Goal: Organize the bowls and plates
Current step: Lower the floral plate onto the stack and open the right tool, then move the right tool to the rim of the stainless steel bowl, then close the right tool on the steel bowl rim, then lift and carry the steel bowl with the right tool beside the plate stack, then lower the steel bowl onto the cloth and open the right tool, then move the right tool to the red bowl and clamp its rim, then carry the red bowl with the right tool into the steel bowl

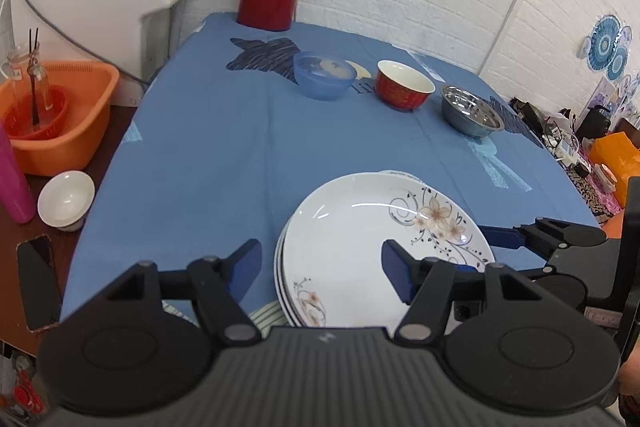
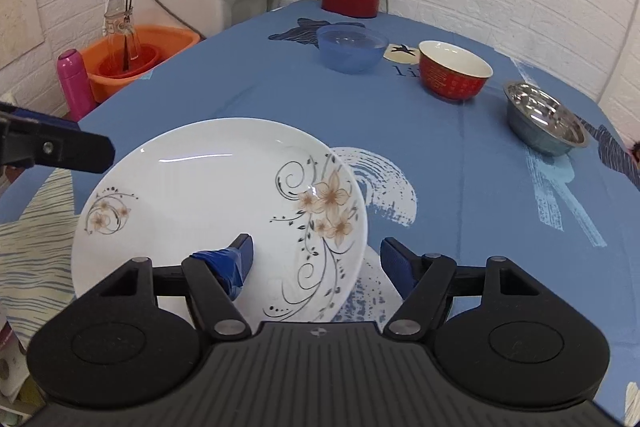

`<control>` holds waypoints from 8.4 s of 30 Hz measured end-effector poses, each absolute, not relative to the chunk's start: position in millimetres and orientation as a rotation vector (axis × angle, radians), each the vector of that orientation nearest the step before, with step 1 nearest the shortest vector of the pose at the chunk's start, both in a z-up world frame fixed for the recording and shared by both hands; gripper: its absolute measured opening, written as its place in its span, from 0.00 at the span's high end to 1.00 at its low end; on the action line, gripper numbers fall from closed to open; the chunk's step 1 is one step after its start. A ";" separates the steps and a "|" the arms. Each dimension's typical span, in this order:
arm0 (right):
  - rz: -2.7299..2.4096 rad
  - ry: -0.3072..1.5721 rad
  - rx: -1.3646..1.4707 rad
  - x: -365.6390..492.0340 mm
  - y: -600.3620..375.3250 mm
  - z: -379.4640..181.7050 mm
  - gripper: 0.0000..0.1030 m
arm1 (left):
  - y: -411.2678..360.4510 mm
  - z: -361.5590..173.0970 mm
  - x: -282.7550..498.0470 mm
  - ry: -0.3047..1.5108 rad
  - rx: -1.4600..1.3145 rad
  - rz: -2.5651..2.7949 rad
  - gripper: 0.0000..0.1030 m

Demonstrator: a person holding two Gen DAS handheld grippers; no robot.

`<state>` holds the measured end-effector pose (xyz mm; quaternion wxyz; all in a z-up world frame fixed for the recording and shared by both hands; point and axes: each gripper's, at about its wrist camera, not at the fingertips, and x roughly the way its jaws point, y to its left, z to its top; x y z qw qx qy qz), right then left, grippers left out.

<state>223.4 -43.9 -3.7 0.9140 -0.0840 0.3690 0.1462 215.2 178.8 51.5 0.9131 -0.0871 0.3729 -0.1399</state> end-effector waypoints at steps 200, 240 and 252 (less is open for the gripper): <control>0.196 0.946 0.133 414.9 -212.8 51.9 0.65 | 24.4 49.9 472.2 0.981 -0.610 -0.186 0.43; 0.321 0.978 -0.013 536.0 -147.7 -3.3 0.85 | 21.9 7.1 531.1 1.008 -0.627 -0.159 0.89; 0.323 0.913 -0.005 395.2 -179.9 42.0 0.79 | -10.4 55.0 408.5 1.040 -0.499 -0.317 0.93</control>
